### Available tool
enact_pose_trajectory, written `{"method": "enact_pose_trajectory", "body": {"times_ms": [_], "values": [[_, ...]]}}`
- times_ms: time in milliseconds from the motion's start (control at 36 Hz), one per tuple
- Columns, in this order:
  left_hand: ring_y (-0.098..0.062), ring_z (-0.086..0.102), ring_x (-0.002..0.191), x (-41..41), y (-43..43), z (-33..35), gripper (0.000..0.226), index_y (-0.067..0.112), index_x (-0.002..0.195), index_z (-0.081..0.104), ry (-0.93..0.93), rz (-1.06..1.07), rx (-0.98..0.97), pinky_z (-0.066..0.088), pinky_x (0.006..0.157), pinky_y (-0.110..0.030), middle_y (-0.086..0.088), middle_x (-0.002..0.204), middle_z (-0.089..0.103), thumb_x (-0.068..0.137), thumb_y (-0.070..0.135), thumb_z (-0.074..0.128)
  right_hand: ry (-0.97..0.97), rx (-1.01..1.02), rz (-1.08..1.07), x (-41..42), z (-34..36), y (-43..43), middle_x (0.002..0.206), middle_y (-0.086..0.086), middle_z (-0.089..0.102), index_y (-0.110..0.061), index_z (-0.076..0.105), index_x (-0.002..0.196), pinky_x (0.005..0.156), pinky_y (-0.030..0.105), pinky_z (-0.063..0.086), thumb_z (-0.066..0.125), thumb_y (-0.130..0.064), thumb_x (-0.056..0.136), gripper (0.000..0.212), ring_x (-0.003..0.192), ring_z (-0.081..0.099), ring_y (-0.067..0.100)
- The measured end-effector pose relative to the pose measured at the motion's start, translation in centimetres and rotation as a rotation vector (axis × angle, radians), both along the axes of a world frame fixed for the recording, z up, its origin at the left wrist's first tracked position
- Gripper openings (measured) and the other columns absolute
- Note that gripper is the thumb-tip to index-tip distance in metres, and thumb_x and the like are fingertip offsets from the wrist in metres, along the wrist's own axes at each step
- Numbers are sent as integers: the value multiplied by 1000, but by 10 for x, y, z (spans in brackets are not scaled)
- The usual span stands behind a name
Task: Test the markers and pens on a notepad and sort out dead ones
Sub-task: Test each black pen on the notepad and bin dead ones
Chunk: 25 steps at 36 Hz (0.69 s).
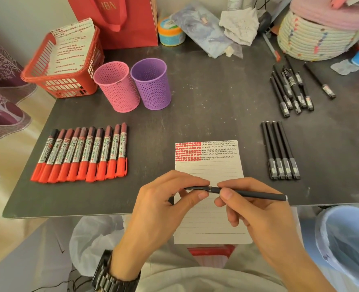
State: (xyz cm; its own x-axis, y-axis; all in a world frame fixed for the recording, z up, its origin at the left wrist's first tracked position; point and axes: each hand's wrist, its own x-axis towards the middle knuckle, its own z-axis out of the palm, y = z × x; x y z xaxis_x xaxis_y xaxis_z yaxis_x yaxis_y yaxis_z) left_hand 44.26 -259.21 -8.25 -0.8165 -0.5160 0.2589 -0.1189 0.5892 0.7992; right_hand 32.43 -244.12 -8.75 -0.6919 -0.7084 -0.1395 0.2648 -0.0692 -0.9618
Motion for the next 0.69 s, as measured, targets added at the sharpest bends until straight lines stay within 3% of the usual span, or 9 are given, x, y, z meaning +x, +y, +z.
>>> {"method": "enact_pose_trajectory", "body": {"times_ms": [194, 528, 694], "values": [[-10, 66, 80, -6, 4, -2, 18, 32, 101, 78, 13, 6, 11, 47, 69, -14, 17, 91, 71, 84, 35, 74, 9, -5, -22, -3, 0, -2, 69, 15, 72, -17, 80, 86, 46, 15, 43, 84, -23, 77, 11, 49, 58, 14], [-8, 65, 79, -11, 3, -10, 19, 21, 102, 80, 4, 1, -11, 43, 73, -8, 14, 91, 71, 84, 27, 76, -14, 19, -75, -1, -7, -4, 69, 14, 72, -17, 80, 86, 50, 18, 48, 77, -33, 73, 21, 53, 60, 14], [-12, 66, 81, -12, 4, -14, 19, 26, 102, 80, 39, 45, 38, 48, 68, -19, 15, 92, 72, 84, 30, 76, 7, 14, -115, 3, -7, -9, 73, 11, 74, -22, 81, 90, 55, 20, 51, 76, -35, 77, 19, 57, 62, 14]]}}
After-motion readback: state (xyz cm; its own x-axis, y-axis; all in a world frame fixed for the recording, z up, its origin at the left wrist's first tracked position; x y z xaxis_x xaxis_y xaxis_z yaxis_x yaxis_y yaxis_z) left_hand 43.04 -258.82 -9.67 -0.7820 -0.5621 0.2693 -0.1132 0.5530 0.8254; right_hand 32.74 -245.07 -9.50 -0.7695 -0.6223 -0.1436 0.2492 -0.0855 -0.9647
